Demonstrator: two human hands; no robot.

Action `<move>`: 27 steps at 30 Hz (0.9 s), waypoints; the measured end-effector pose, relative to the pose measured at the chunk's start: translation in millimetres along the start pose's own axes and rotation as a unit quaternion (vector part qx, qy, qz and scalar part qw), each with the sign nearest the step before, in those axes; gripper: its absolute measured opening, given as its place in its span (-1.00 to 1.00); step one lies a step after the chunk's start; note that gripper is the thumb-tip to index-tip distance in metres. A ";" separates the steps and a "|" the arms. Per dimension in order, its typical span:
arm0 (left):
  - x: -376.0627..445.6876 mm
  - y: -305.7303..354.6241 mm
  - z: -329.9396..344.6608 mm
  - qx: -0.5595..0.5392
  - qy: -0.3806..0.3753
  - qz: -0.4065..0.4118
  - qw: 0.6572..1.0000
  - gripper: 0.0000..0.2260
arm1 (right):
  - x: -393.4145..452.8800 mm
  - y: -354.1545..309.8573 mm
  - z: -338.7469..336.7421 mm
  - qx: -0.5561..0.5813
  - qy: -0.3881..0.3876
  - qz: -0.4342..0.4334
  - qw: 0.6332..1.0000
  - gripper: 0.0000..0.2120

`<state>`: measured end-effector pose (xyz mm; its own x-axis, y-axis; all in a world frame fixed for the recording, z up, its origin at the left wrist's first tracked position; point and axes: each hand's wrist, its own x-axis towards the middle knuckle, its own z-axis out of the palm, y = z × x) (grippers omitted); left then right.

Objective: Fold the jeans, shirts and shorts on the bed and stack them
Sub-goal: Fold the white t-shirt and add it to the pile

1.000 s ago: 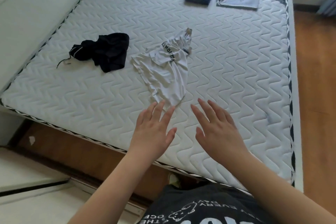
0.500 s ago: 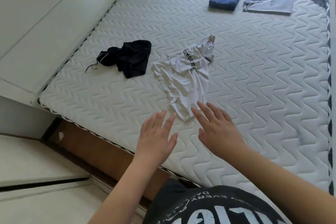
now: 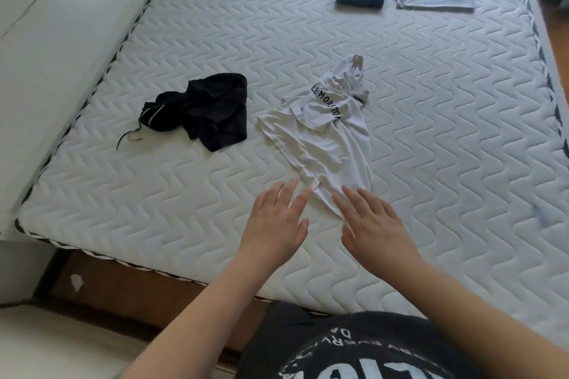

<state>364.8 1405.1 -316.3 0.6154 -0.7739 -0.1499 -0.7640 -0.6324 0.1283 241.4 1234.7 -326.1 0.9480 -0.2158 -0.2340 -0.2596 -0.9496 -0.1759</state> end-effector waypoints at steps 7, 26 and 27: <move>45.8 -52.4 35.3 0.004 -0.056 0.090 0.994 -0.43 | 5.3 -35.0 14.9 0.007 -0.005 0.109 0.994 -0.45; 116.1 -52.2 159.5 0.009 -0.201 0.050 0.978 -0.45 | 91.2 36.9 158.4 0.065 -0.179 0.153 0.970 -0.35; 124.1 -52.4 168.5 0.007 -0.201 0.050 0.978 -0.45 | 96.3 41.2 166.4 0.068 -0.185 0.157 0.968 -0.36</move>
<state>448.4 1348.2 -506.8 0.4138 -0.7534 -0.5111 -0.8206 -0.5518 0.1489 291.4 1212.7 -515.0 0.6940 -0.3688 -0.6183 -0.5700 -0.8062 -0.1589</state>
